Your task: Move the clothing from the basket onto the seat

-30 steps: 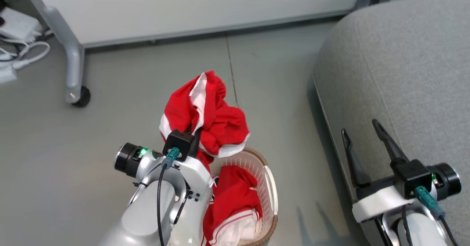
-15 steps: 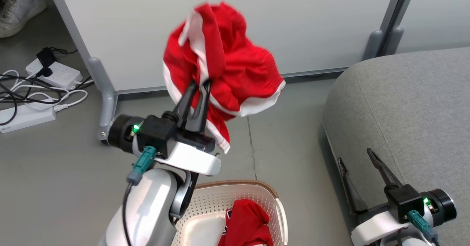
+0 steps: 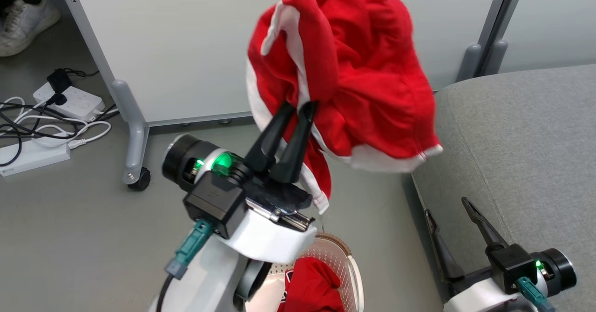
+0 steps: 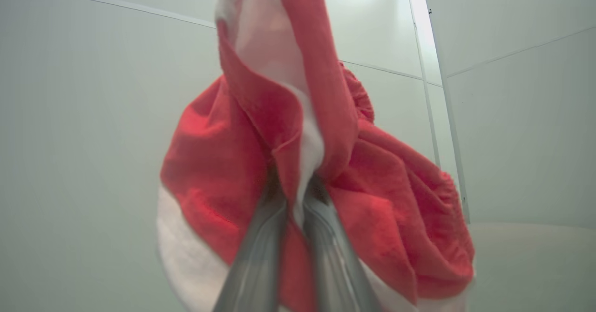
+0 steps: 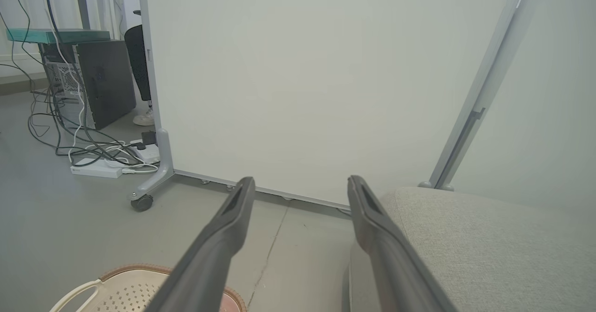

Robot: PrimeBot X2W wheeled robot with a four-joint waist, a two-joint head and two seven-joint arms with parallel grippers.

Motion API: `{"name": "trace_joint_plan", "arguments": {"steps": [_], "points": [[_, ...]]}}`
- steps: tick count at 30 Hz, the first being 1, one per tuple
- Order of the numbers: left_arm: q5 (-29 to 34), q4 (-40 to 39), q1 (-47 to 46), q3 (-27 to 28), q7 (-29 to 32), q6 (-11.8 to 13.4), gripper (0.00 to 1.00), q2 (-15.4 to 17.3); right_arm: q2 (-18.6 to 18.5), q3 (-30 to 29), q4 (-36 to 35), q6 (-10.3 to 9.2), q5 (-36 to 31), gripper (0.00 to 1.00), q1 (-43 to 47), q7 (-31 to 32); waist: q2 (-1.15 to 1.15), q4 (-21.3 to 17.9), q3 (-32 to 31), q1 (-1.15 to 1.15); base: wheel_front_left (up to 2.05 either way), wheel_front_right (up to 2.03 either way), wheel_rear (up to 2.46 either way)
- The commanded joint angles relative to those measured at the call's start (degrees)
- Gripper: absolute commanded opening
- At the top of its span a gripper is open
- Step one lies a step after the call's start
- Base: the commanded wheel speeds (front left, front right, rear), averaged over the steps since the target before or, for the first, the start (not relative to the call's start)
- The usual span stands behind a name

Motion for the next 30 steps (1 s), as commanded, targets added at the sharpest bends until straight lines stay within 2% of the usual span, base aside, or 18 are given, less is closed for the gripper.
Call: {"name": "trace_joint_plan", "arguments": {"steps": [1,8,13,15,17,21,25,30], "points": [[-0.4,0.6,1.0,-0.5,0.0,-0.5,0.0,0.2,-0.5,0.0,-0.3,0.01,0.4,1.0,0.4,-0.3,0.0,-0.1,-0.1,0.0,0.0,0.0,0.0],[-0.6,2.9,1.5,-2.1,0.0,-1.2,0.0,0.2,-0.8,0.7,-0.8,0.01,1.1,1.0,1.1,-0.3,0.0,-0.9,0.1,0.0,0.0,0.0,0.0],[-1.1,3.2,1.5,-1.9,0.0,-0.7,0.0,0.2,-0.9,1.4,-0.7,0.02,4.6,1.0,1.2,-0.3,0.0,-1.2,0.3,0.0,0.0,0.0,0.0],[-1.2,3.2,1.2,-1.8,0.0,-0.7,0.0,0.2,-1.5,5.1,-3.4,0.02,10.1,1.0,1.3,-0.3,0.0,-1.2,0.5,0.0,0.0,0.0,0.0],[-1.0,3.3,0.8,-1.8,0.0,-0.9,0.0,0.2,-4.6,11.4,-9.6,0.03,16.1,1.0,0.8,-0.3,0.0,-1.2,0.7,0.0,0.0,0.0,0.0],[-0.3,4.2,-0.1,-1.5,0.0,-1.5,0.0,0.2,-10.7,18.7,-17.8,0.01,21.8,1.0,2.3,-0.3,0.0,-1.3,1.2,0.0,0.0,0.0,0.0],[-0.2,4.5,0.0,-1.5,0.0,-1.8,0.0,0.2,-12.2,18.7,-20.6,0.01,22.7,1.0,2.6,-0.3,0.0,-1.4,1.1,0.0,0.0,0.0,0.0],[-0.1,4.7,0.5,-2.0,0.0,-2.2,0.0,0.2,-11.1,17.5,-22.9,0.01,21.7,1.0,1.3,-0.3,0.0,-1.3,0.9,0.0,0.0,0.0,0.0]]}}
